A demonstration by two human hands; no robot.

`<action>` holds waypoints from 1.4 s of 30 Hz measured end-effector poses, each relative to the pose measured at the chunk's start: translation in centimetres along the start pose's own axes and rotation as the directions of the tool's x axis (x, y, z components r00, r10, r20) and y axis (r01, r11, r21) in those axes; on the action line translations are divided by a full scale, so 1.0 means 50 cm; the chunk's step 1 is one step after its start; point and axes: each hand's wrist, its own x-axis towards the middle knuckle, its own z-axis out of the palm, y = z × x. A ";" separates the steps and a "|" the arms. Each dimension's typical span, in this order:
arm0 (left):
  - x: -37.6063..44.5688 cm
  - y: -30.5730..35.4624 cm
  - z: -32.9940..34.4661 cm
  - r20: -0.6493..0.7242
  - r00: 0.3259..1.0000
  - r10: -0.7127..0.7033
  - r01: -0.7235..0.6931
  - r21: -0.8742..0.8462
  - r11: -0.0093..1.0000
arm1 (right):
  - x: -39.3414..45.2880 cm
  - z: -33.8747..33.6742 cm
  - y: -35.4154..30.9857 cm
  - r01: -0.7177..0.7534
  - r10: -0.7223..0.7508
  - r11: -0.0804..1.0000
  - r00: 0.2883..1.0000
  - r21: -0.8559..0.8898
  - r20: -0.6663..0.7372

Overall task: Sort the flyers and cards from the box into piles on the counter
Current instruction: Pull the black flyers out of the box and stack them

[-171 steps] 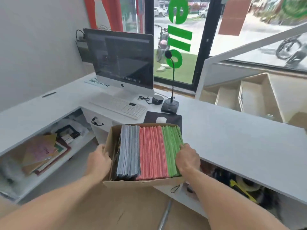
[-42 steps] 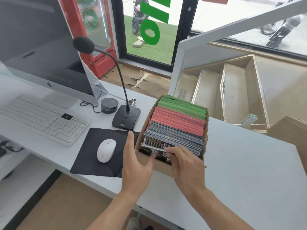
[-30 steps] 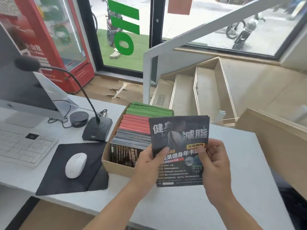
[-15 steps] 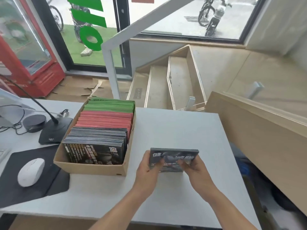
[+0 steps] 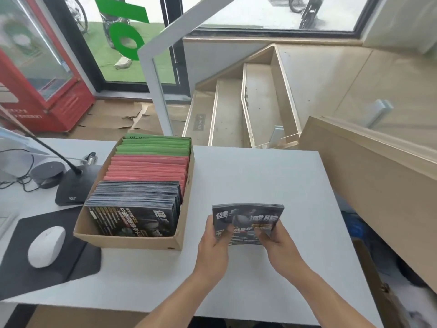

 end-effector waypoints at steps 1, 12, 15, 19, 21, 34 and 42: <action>0.008 0.002 -0.001 -0.004 1.000 -0.009 0.009 0.018 1.000 | 0.005 0.001 0.003 -0.019 0.019 1.000 1.000 -0.009 -0.005; 0.168 0.015 0.021 0.054 0.969 -0.241 0.227 0.185 0.956 | 0.080 0.009 0.008 -0.238 0.227 0.971 0.944 -0.018 -0.240; 0.196 0.010 0.066 0.152 0.954 -0.257 0.212 0.263 0.941 | 0.114 -0.039 -0.009 -0.255 0.236 0.967 0.908 -0.009 -0.345; 0.265 -0.048 0.168 0.295 0.927 -0.230 0.102 0.393 0.914 | 0.171 -0.143 -0.016 -0.341 0.252 0.930 0.861 -0.134 -0.442; 0.306 -0.064 0.221 0.350 0.909 -0.226 0.051 0.445 0.894 | 0.204 -0.196 -0.018 -0.395 0.269 0.898 0.844 -0.196 -0.464; 0.385 -0.008 0.334 0.431 0.902 -0.036 -0.285 0.654 0.701 | 0.345 -0.315 0.028 -0.490 0.139 0.745 0.777 -0.452 -0.613; 0.403 -0.028 0.346 0.442 0.895 0.059 -0.347 0.607 0.715 | 0.374 -0.335 0.032 -0.516 0.081 0.598 0.800 -0.613 -0.595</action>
